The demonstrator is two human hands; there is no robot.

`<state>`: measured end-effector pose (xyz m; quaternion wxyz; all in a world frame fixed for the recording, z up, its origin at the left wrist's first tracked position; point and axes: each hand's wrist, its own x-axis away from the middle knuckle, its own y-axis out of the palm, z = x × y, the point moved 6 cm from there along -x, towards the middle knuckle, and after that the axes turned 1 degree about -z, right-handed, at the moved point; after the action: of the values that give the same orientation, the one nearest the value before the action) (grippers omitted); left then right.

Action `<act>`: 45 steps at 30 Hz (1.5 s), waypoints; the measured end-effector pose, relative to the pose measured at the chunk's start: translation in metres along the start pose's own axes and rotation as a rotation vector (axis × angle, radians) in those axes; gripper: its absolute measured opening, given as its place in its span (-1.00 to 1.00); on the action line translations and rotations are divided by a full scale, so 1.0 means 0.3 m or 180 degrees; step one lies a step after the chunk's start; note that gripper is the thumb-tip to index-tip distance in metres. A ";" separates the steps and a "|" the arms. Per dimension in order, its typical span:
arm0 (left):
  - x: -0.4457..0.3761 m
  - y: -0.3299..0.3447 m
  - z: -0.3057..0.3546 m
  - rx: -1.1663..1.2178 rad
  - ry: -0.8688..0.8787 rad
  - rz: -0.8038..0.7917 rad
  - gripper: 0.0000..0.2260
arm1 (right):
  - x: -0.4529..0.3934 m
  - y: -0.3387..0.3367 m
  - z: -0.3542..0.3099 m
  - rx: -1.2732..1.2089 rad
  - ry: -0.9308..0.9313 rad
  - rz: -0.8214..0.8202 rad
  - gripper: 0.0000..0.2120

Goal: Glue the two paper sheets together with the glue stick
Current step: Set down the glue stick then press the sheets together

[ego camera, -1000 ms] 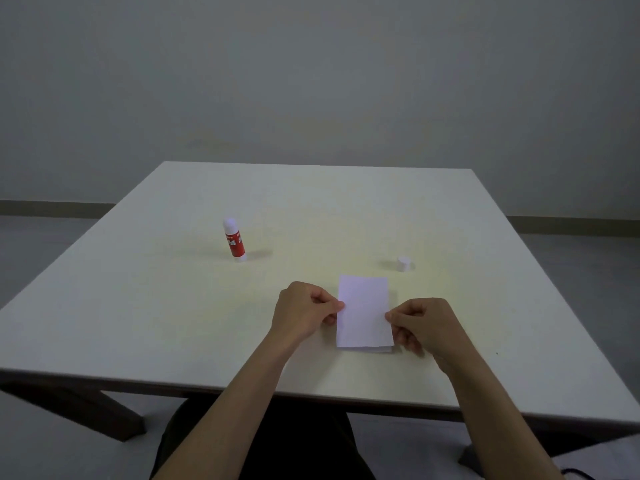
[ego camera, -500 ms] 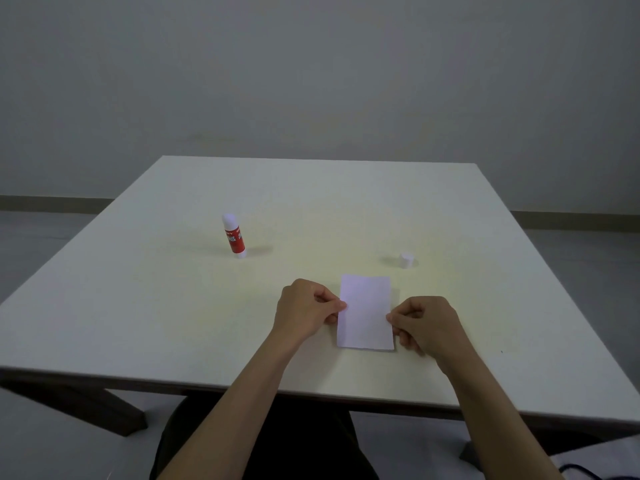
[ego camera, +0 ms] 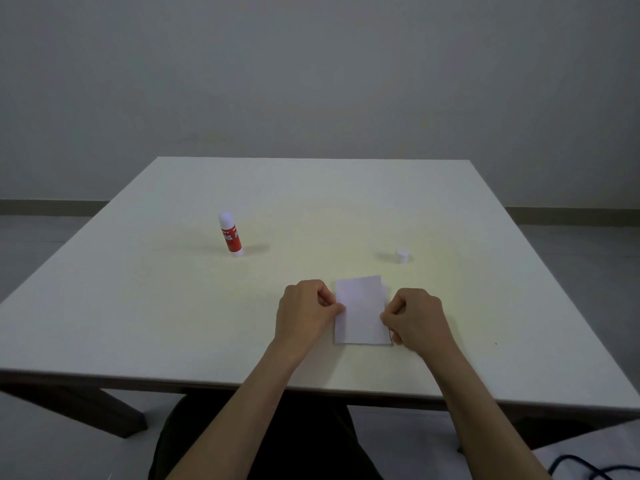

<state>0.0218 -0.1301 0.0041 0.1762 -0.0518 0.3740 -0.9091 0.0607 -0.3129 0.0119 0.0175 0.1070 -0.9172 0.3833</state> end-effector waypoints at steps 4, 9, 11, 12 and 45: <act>0.012 0.013 0.010 0.0078 0.0576 0.0074 -0.86 | 0.005 0.002 -0.002 -0.0013 -0.0019 0.0036 -0.97; 0.005 0.030 0.013 -0.0543 0.1325 -0.0315 -0.72 | 0.004 0.003 -0.002 -0.0075 -0.0004 -0.0033 -0.99; 0.003 0.044 0.005 -0.0862 0.1440 -0.0569 -0.60 | 0.002 0.005 0.003 -0.0138 0.0007 -0.0062 -0.97; 0.002 0.054 0.001 -0.1033 0.1479 -0.0710 -0.55 | 0.001 0.006 0.006 -0.0194 0.0024 -0.0067 -0.96; 0.036 0.063 -0.054 -0.1484 0.1281 -0.0960 0.02 | 0.008 -0.004 -0.030 0.0005 -0.0176 0.0525 -0.81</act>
<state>0.0133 -0.1356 -0.0211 -0.0541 0.0350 0.5872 -0.8069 0.0580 -0.3080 0.0193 -0.0396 0.0416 -0.9228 0.3810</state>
